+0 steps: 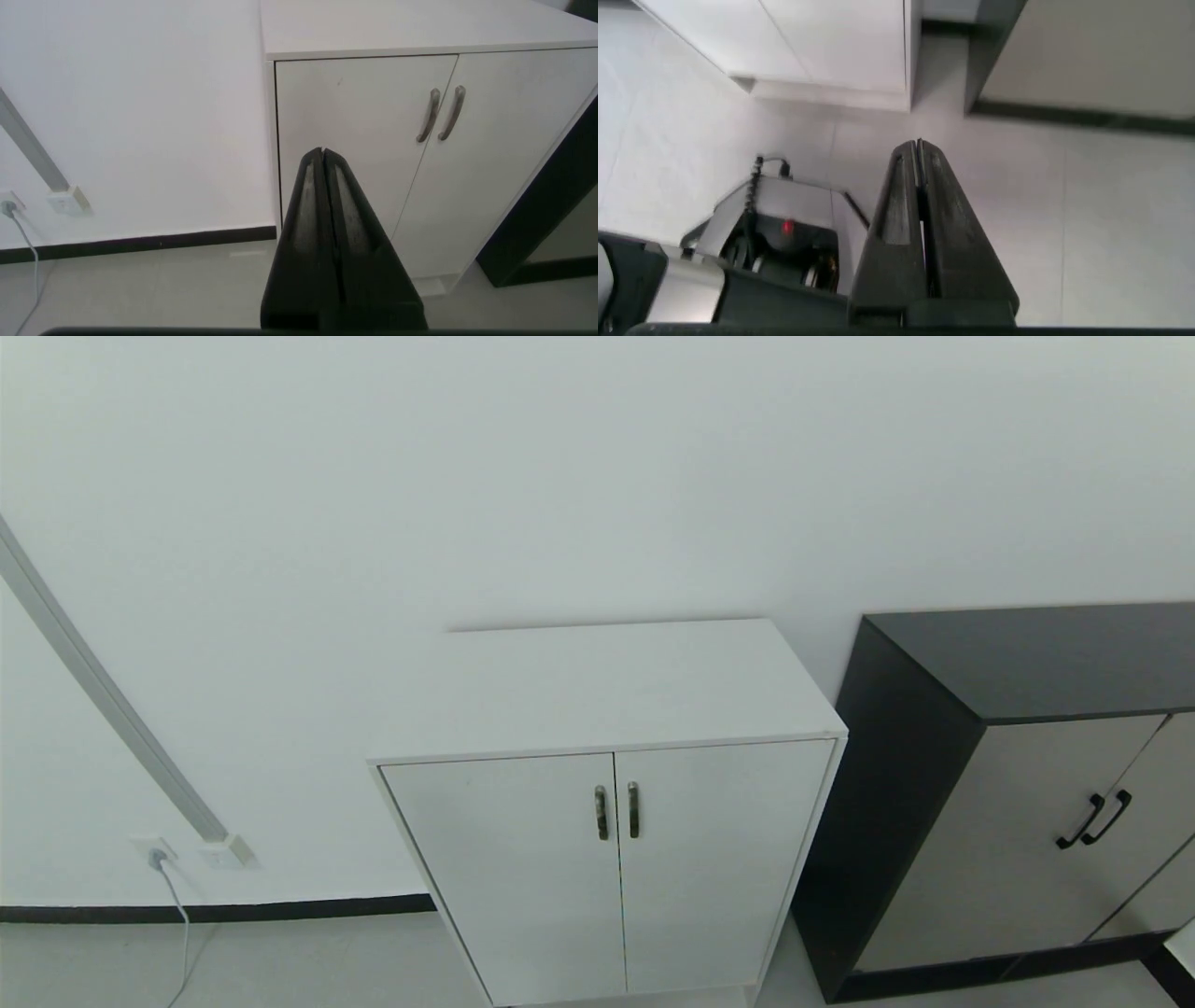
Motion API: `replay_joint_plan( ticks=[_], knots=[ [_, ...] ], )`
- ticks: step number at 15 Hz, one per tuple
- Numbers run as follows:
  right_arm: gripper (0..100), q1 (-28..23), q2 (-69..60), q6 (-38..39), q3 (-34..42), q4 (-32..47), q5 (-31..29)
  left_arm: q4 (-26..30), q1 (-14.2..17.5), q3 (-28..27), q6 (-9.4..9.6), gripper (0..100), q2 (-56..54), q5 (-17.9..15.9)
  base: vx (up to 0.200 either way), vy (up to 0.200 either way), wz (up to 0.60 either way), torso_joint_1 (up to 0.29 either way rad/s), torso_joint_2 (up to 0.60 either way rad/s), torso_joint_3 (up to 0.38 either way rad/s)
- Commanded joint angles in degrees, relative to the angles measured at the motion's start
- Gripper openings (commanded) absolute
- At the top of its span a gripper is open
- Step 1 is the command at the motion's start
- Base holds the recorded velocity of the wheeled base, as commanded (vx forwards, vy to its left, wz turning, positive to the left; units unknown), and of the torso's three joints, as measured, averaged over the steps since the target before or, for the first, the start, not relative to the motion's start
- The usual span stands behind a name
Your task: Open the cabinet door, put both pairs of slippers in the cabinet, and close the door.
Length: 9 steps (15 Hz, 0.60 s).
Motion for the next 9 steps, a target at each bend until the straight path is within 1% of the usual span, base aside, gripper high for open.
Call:
replay_joint_plan(
  ticks=[1, 3, 7, 9],
  knots=[
    [0, 3.00, -4.62, 0.68, -0.09, 2.36, 0.33, 0.02, 0.04, 0.01, -0.05, 0, -0.01, 0.02, 0.000, 0.000, 0.00, 0.000, 0.00, 0.000],
    [0, 1.59, -10.33, 1.12, 0.00, 1.83, 0.06, -0.07, 0.04, 0.01, -0.05, 0, -0.01, 0.02, 0.000, 0.000, 0.00, 0.000, 0.00, 0.000],
    [0, -5.26, -23.69, 1.03, 0.00, 1.83, 0.06, 0.02, 0.04, 0.01, 0.04, 0, -0.01, 0.02, 0.000, 0.000, 0.00, 0.000, 0.00, 0.000],
    [0, -6.93, -27.38, 1.03, 0.00, 1.74, 0.06, 0.02, 0.04, 0.01, -0.05, 0, -0.01, -0.07, 0.000, 0.000, 0.00, 0.000, 0.00, 0.000]
  ],
)
